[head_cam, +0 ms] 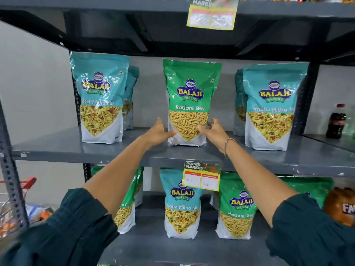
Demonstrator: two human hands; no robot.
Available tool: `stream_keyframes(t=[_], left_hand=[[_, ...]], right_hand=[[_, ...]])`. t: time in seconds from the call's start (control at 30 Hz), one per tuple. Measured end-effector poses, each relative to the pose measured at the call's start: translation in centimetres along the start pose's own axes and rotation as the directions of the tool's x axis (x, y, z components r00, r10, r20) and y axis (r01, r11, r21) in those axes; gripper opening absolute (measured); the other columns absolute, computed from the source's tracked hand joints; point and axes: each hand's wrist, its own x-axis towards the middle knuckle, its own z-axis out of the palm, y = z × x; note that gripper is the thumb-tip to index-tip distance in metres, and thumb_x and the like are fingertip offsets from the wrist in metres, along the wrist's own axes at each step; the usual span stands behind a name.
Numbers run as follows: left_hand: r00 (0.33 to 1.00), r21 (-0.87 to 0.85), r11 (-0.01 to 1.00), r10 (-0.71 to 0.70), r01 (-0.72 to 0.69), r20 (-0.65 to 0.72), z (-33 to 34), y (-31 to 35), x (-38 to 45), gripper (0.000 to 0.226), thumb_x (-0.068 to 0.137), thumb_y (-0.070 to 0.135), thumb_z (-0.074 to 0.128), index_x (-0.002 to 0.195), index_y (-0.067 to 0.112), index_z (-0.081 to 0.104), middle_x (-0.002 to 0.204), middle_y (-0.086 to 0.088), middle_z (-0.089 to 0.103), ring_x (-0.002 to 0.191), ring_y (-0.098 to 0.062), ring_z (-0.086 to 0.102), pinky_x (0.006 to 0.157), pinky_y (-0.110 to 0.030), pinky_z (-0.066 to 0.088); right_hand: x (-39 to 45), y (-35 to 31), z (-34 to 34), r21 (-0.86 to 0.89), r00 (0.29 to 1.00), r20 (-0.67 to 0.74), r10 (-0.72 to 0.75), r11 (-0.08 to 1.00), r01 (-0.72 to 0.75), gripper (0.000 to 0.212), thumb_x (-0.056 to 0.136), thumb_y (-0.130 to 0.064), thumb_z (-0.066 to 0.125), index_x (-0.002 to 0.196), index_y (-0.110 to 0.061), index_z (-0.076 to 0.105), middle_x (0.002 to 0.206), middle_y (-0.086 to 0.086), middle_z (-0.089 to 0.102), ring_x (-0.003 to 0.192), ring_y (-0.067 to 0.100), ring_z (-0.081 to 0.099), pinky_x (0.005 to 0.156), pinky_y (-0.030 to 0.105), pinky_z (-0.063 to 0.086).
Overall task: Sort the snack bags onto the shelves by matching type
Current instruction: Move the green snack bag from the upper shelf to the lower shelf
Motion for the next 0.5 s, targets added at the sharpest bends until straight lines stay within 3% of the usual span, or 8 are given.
stream_keyframes(t=[0.1, 0.17, 0.3, 0.5], left_hand=[[1.0, -0.118, 0.992, 0.031, -0.031, -0.005, 0.8, 0.1, 1.3, 0.051, 0.087, 0.026, 0.062, 0.13, 0.008, 0.041, 0.135, -0.009, 0.052, 0.123, -0.021, 0.049, 0.091, -0.018, 0.043], [0.998, -0.148, 0.987, 0.056, -0.062, -0.043, 1.7, -0.2, 1.9, 0.037, 0.084, 0.023, 0.066, 0.117, 0.012, 0.051, 0.115, -0.004, 0.06, 0.11, -0.021, 0.057, 0.089, -0.026, 0.047], [0.984, -0.133, 0.989, 0.036, -0.061, -0.177, 1.6, -0.6, 2.3, 0.045, 0.074, 0.025, 0.076, 0.113, 0.012, 0.058, 0.115, -0.007, 0.066, 0.104, -0.022, 0.061, 0.097, -0.038, 0.048], [0.977, -0.117, 0.99, 0.054, -0.079, -0.205, 0.4, -0.4, -1.0, 0.052, 0.069, 0.026, 0.079, 0.115, 0.01, 0.059, 0.121, -0.009, 0.066, 0.111, -0.023, 0.061, 0.103, -0.043, 0.046]], right_hand=[[1.4, 0.3, 0.1, 0.049, 0.998, -0.001, -0.069, 0.996, 0.069, 0.053, 0.081, -0.018, 0.066, 0.126, -0.007, 0.04, 0.129, 0.01, 0.053, 0.118, 0.02, 0.05, 0.104, 0.039, 0.041], [2.2, 0.6, 0.3, 0.012, 0.992, -0.015, -0.127, 0.992, 0.128, 0.04, 0.078, -0.018, 0.069, 0.113, -0.011, 0.051, 0.122, 0.011, 0.06, 0.11, 0.021, 0.055, 0.101, 0.044, 0.045], [2.2, 0.8, -0.2, 0.039, 0.979, -0.099, -0.177, 0.983, 0.181, 0.042, 0.07, -0.016, 0.076, 0.107, -0.008, 0.058, 0.115, 0.013, 0.064, 0.1, 0.021, 0.059, 0.094, 0.039, 0.049], [-0.6, -0.5, 0.2, 0.082, 0.98, -0.097, -0.172, 0.98, 0.18, 0.042, 0.066, -0.015, 0.078, 0.104, -0.009, 0.062, 0.112, 0.012, 0.067, 0.099, 0.021, 0.062, 0.093, 0.04, 0.051]])
